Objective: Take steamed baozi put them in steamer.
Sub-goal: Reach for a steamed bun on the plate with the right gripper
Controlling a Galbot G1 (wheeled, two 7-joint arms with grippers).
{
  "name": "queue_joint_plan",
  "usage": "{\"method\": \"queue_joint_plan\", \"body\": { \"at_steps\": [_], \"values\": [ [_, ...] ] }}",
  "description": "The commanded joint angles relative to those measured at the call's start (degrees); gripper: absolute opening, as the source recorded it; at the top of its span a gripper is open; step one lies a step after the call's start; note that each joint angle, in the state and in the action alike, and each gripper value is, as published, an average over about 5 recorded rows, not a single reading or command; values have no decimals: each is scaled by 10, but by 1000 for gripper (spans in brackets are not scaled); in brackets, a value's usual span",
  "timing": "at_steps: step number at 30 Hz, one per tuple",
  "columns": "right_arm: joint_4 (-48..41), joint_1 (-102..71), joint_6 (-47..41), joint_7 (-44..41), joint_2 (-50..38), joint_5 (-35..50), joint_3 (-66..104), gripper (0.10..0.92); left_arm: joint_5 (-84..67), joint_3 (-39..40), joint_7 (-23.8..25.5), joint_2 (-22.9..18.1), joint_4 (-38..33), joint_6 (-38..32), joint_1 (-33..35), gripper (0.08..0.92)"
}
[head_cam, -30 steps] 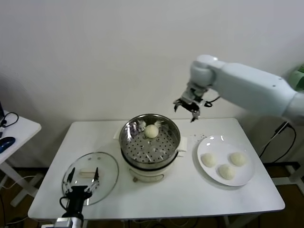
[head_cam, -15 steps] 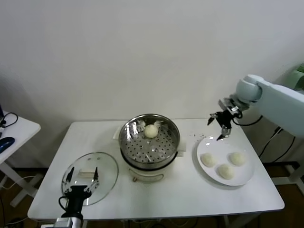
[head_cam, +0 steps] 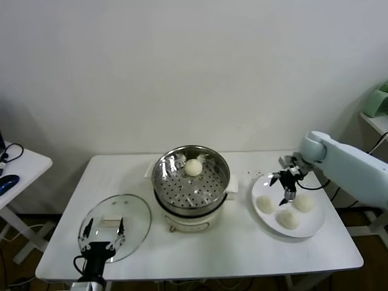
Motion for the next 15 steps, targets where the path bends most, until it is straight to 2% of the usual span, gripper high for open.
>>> {"method": "queue_joint_plan", "body": {
  "at_steps": [1,15],
  "values": [
    [-28,-59,-1,16,21,-17,35,823,1,1,-1,1,5,0,0,823],
    [-51,-63,-3,27,44,-24,51,823,2,2,-1,0,13,-6,1,823]
  ]
}}
